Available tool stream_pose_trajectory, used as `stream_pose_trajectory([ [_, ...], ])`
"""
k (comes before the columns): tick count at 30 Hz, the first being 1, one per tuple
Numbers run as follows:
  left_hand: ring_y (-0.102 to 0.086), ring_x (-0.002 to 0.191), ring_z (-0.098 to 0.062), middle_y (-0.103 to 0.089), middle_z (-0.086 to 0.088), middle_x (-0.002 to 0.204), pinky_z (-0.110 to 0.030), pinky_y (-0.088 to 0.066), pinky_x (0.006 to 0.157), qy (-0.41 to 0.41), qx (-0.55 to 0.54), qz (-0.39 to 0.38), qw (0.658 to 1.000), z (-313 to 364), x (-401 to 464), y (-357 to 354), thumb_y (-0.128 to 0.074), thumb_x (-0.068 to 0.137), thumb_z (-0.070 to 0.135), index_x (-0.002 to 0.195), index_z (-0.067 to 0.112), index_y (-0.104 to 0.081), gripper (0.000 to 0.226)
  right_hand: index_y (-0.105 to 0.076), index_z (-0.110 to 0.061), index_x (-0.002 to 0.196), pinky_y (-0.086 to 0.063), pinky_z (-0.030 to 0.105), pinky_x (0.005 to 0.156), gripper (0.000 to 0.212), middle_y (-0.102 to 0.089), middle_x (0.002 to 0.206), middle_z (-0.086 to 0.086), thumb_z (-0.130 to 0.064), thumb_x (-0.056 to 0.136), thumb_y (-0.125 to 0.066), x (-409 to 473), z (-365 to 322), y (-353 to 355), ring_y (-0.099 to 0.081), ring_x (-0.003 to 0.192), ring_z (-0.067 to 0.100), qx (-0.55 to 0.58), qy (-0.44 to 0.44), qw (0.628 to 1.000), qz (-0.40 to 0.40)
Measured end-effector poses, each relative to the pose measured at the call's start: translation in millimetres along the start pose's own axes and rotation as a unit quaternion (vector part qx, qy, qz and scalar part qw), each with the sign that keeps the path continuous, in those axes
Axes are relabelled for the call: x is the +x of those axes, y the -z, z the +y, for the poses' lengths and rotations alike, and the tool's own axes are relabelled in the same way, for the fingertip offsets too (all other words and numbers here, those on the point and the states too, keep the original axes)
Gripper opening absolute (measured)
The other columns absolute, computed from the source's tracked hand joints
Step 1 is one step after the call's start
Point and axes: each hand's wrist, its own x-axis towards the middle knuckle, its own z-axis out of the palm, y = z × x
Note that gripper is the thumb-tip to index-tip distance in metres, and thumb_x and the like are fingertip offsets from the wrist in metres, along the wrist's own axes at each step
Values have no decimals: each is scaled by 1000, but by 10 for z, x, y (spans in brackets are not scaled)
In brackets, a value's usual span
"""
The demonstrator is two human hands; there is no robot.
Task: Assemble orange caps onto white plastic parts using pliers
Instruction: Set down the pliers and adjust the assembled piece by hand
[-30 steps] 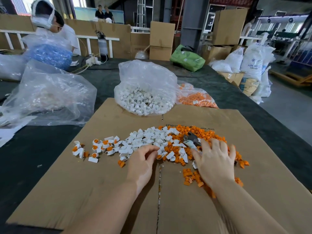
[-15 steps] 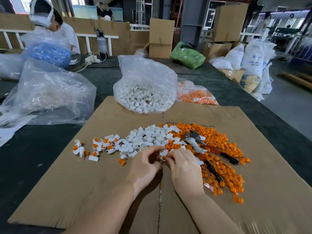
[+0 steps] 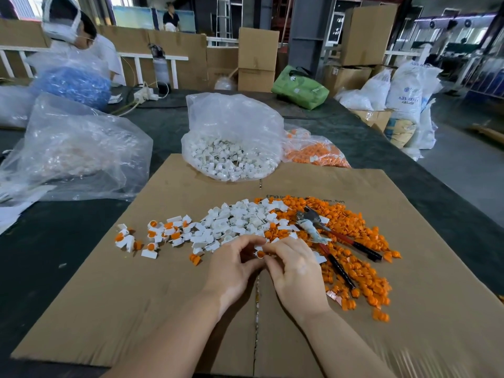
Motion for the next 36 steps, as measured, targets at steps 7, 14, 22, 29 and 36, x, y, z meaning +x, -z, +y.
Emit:
stream_pose_trajectory([
  [7, -61, 97, -5, -69, 11, 100, -20, -45, 89, -10, 23, -34, 999, 7, 1, -29, -72, 81, 17, 107, 23, -68, 27, -69, -9, 78, -50, 38, 63, 17, -63, 79, 2, 9, 76, -68, 19, -10, -1, -56, 73, 23, 2, 18, 1000, -9],
  [14, -59, 92, -2, -67, 13, 97, -11, -42, 78, -18, 58, -36, 998, 7, -10, -19, -72, 81, 23, 106, 27, -66, 26, -65, -16, 77, -42, 35, 60, 25, -59, 79, -4, 9, 76, -68, 31, -9, 6, -48, 71, 19, -44, 9, 998, -42],
  [22, -57, 87, 4, -64, 20, 88, -2, -38, 71, -9, 15, -12, 1000, 21, -19, -21, -75, 77, 14, 86, 44, -59, 35, -71, -13, 88, -44, 35, 65, 16, -64, 88, 0, -1, 82, -63, -16, -5, -16, -57, 77, 22, -47, 21, 999, -3],
  [29, -55, 83, 1, -59, 17, 87, -5, -41, 71, 0, 4, 59, 998, 19, -13, -6, -68, 85, 16, 89, 44, -55, 31, -71, -10, 85, -48, 38, 65, 17, -64, 87, 4, 5, 76, -69, -12, 34, -30, -59, 78, 24, -45, -7, 998, 52],
  [36, -40, 107, -16, -45, 6, 103, -22, -28, 86, 23, 120, 232, 965, -84, 215, 472, -59, 91, 17, 93, 31, -63, 15, -70, -10, 80, -46, 40, 63, 25, -62, 82, 3, 13, 70, -70, -5, 39, -53, -60, 77, 26, -63, -33, 995, 74],
])
